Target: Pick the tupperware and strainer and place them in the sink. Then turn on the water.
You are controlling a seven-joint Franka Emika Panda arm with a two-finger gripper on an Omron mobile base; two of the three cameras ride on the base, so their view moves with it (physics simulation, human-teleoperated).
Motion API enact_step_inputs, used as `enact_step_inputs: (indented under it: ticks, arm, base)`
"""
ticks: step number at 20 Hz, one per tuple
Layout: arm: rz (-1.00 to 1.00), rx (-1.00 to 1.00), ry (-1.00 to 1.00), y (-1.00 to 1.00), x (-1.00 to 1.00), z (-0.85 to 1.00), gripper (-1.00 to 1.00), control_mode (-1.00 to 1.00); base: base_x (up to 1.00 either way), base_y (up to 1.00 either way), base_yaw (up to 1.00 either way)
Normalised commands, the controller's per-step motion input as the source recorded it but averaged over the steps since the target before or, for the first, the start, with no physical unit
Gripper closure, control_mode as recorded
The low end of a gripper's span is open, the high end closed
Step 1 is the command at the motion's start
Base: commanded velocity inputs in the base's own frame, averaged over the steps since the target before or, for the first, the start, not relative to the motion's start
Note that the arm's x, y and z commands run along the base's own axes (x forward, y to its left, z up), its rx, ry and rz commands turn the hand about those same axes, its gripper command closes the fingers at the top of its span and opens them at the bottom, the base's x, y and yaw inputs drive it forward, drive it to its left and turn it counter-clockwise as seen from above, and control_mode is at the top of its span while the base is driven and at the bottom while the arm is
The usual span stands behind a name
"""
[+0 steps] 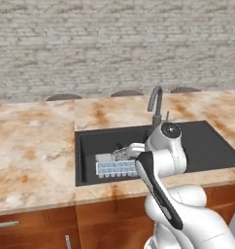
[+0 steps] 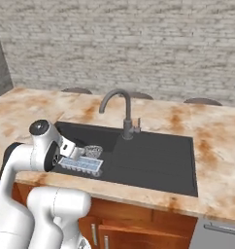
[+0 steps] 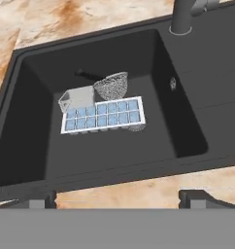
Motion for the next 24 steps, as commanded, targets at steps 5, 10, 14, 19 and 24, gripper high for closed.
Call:
enact_step_inputs:
  ticks: [5, 10, 14, 19, 24]
  arm:
    - [0.00, 0.00, 0.00, 0.00, 0.00, 0.00, -1.00, 1.00]
    - [0.00, 0.00, 0.00, 0.00, 0.00, 0.00, -1.00, 1.00]
    - [0.00, 0.00, 0.00, 0.00, 0.00, 0.00, -1.00, 1.00]
    - [0.00, 0.00, 0.00, 0.00, 0.00, 0.00, -1.00, 1.00]
    - [0.00, 0.00, 0.00, 0.00, 0.00, 0.00, -1.00, 1.00]
  base:
    - [-1.00, -0.24, 0.00]
    - [-0.04, -0.23, 0.00]
    - [0.44, -0.45, 0.05]
    - [0.31, -0.89, 0.07]
    - [0.54, -0.77, 0.06]
